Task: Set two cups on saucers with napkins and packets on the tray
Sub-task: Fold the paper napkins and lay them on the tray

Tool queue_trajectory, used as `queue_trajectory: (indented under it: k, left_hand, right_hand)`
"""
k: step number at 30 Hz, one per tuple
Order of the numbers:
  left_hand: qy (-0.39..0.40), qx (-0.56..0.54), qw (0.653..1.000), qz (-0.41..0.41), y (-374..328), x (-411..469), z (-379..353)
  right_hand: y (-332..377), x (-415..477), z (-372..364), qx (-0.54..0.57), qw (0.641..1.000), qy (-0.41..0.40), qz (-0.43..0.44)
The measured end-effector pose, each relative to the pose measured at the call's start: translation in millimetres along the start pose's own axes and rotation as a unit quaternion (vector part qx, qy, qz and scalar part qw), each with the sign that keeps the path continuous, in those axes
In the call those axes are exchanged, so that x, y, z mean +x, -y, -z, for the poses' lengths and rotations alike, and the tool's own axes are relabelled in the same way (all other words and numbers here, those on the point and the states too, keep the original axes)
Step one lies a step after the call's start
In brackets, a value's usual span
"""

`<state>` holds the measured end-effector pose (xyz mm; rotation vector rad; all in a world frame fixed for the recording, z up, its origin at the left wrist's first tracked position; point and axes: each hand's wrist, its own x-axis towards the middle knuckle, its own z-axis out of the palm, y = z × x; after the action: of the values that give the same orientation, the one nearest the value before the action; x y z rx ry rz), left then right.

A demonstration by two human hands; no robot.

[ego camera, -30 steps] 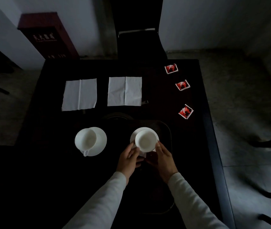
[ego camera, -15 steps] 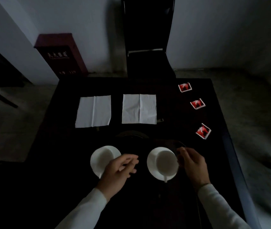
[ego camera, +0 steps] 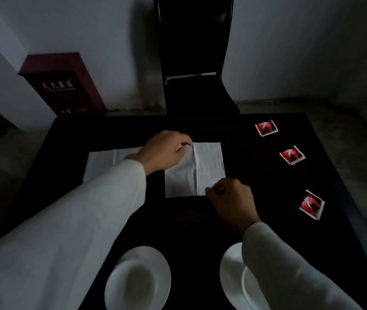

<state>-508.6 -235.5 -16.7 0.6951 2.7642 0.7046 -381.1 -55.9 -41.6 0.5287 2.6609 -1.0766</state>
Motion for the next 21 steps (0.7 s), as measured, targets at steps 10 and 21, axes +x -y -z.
queue_trajectory:
  k: [10, 21]
  left_hand:
    - [0.112, -0.020, 0.990, 0.085, 33, 106, -29]
    - [0.144, -0.053, 0.985, 0.083, 39, 130, -42]
  right_hand:
    - [1, 18, -37, 0.095, 0.982, 0.042, -0.157]
    - [32, 8, -71, 0.591, 0.722, -0.092, -0.347]
